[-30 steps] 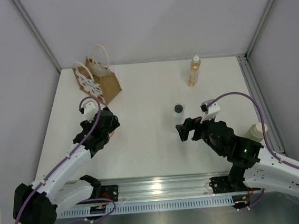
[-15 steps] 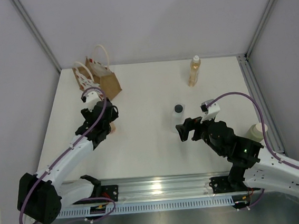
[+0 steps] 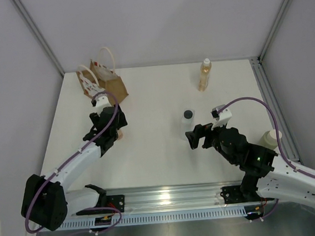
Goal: Place the personal care products into the canvas bag
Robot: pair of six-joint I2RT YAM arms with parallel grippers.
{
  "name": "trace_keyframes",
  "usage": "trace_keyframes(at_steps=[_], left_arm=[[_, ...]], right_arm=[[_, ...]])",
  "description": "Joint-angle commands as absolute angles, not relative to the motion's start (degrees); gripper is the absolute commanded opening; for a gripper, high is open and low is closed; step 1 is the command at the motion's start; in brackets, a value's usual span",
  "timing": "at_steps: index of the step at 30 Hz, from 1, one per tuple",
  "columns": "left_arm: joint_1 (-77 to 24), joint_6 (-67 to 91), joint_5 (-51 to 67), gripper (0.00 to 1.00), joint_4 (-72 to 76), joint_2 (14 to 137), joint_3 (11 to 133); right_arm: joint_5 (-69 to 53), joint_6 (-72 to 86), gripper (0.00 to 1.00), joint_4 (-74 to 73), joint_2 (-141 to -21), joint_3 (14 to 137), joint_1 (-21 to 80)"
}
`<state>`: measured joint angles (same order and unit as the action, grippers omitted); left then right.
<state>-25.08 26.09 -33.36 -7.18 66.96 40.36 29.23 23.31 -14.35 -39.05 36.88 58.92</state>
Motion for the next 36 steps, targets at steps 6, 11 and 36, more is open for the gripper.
trace_keyframes(at_steps=[6,11,36], left_arm=[[-25.0,29.9,-35.2,0.78,-6.6,71.1,41.7],[-25.0,31.8,-37.1,0.74,-9.0,73.6,44.3],[-42.3,25.7,-35.9,0.00,-8.7,61.6,37.3]], right_arm=[[30.1,23.1,0.99,-13.7,-38.6,39.4,59.2],[30.1,23.1,0.99,-13.8,-38.6,39.5,59.2],[30.6,23.0,0.99,-13.5,-39.5,39.5,59.2]])
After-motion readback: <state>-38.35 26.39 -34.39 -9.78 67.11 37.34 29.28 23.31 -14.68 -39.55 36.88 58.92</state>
